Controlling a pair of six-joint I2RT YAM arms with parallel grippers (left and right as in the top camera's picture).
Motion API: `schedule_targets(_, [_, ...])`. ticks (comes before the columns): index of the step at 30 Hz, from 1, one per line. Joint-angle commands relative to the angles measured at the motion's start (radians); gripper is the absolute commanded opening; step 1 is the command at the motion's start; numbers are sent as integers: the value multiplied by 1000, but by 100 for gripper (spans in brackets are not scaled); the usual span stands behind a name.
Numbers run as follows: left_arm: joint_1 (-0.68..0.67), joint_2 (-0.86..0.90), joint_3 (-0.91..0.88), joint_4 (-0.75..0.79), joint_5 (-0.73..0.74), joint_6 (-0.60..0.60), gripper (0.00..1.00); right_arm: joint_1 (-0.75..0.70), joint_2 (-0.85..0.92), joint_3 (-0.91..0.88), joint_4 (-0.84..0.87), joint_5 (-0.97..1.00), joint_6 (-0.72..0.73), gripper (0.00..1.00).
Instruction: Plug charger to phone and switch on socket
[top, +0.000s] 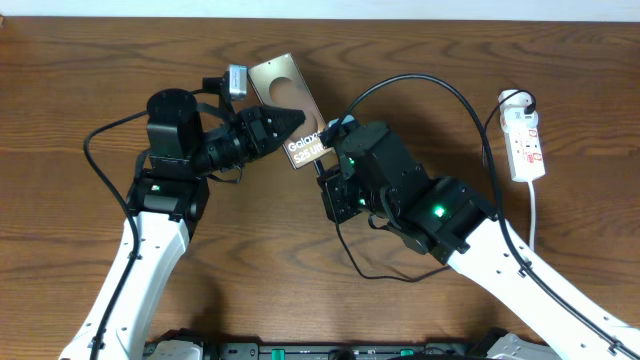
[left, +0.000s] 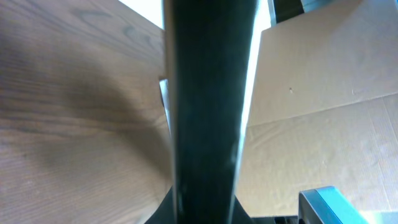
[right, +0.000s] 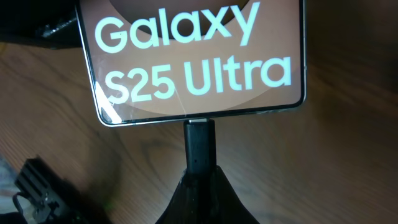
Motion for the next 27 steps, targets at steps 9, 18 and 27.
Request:
schedule_targets(9, [-38,-8,6,-18,148,21,7,8,-43,40,41,-27,3,20])
schedule_targets(18, [-52,-6,6,-18,107,21,7,7,-161,40,-128,-27,-2,66])
schedule_targets(27, [-138,146,6,-17,80,149,7,7,-338,40,-296,168,-9,86])
